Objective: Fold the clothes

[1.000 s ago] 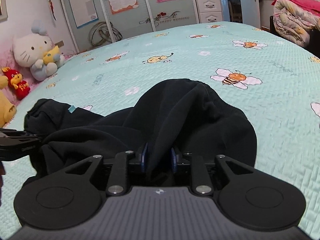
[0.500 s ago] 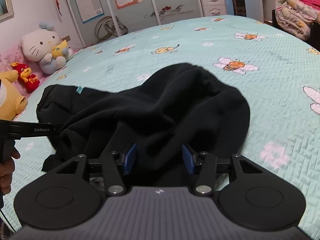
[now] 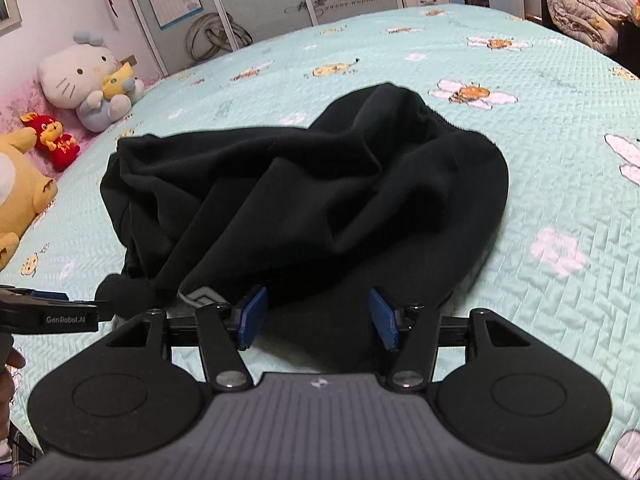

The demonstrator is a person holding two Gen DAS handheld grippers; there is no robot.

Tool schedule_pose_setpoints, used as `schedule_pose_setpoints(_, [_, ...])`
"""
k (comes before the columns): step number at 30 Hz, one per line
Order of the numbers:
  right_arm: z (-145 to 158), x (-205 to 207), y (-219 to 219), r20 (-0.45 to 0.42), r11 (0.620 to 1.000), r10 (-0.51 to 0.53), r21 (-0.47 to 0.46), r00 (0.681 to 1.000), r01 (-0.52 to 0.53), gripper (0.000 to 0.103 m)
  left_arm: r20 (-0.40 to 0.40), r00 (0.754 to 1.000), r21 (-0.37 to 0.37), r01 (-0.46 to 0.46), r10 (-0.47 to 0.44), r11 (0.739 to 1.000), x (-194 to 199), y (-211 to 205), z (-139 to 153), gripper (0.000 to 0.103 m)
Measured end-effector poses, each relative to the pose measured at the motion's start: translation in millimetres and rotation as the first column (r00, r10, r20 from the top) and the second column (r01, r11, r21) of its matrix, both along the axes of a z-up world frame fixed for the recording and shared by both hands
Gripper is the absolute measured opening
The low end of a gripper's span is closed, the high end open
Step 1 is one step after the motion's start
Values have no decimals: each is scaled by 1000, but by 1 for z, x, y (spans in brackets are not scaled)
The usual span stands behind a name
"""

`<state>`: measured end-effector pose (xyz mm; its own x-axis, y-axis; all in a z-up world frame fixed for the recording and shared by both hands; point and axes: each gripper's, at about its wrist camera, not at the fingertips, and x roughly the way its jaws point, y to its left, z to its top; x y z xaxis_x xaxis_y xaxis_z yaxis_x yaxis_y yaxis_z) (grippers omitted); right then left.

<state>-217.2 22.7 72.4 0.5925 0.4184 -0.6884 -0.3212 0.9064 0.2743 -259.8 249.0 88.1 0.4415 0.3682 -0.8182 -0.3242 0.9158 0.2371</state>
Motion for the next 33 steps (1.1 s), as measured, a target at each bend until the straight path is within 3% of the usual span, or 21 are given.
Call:
schedule_pose_setpoints(7, [-4, -4, 3, -68, 999, 8, -44, 998, -11, 72, 1, 999, 17, 41, -41, 999, -6, -21, 10, 74])
schedule_pose_setpoints(14, [-3, -7, 3, -125, 996, 5, -93, 992, -17, 73, -2, 996, 5, 84, -84, 996, -9, -38, 14, 76])
schedule_pose_setpoints(22, [1, 3, 0, -164, 986, -22, -166, 986, -6, 74, -60, 996, 9, 71, -70, 997, 2, -47, 13, 77])
schedule_pose_setpoints(33, [3, 13, -7, -140, 981, -31, -192, 990, 4, 74, -103, 993, -14, 64, -65, 998, 11, -56, 7, 78])
